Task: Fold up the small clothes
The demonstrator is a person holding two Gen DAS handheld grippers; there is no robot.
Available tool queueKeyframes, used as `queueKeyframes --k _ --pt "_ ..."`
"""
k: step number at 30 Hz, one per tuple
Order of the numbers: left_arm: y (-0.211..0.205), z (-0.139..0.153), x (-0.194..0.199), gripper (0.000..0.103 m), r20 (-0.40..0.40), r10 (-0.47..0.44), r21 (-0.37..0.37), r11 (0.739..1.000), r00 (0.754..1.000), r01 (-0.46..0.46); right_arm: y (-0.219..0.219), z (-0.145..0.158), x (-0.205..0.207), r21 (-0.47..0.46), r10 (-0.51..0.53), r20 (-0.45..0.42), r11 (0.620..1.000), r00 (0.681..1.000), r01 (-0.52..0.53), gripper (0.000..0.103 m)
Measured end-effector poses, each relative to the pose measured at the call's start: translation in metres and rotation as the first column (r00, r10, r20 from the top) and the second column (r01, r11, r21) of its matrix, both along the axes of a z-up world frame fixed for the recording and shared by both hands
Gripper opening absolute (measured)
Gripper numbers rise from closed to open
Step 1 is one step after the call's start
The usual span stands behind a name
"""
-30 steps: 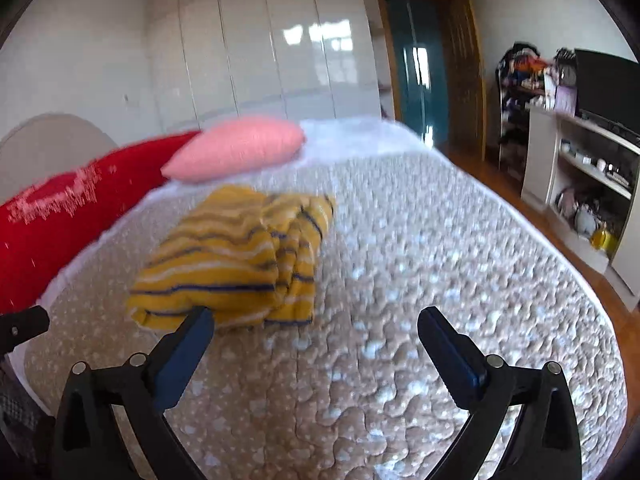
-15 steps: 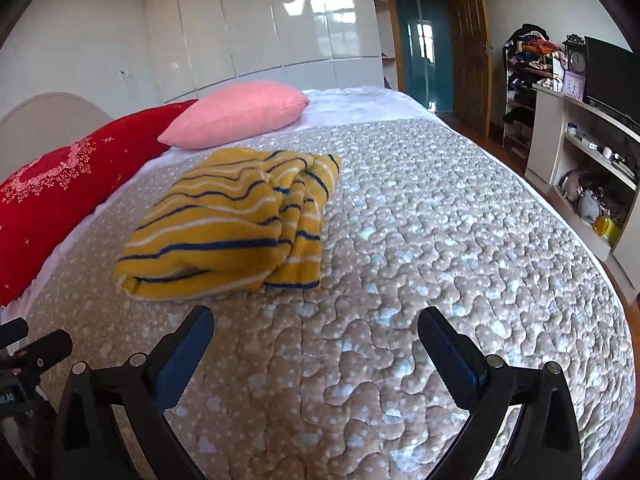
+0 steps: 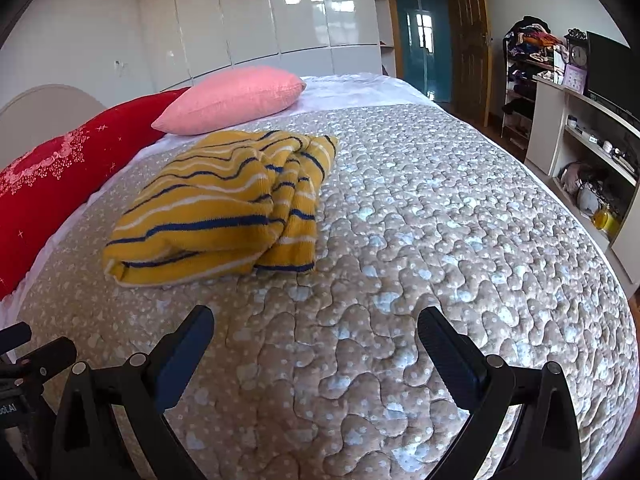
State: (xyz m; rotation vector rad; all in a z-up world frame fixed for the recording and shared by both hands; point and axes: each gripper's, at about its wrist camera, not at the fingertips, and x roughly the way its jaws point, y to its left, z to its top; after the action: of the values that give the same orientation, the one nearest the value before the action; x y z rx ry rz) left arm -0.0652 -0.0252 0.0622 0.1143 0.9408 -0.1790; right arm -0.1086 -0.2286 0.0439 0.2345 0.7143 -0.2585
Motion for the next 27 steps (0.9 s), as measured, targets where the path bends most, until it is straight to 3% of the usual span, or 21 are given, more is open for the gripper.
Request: queueKeyframes --k 27 --pt "-0.004 -0.016 0.002 0.100 -0.055 -0.010 -0.005 1.000 0.998 0.010 -0.004 -0.006 0.003 0.012 0.003 -0.009 1.000 1.000 -0.003 0.103"
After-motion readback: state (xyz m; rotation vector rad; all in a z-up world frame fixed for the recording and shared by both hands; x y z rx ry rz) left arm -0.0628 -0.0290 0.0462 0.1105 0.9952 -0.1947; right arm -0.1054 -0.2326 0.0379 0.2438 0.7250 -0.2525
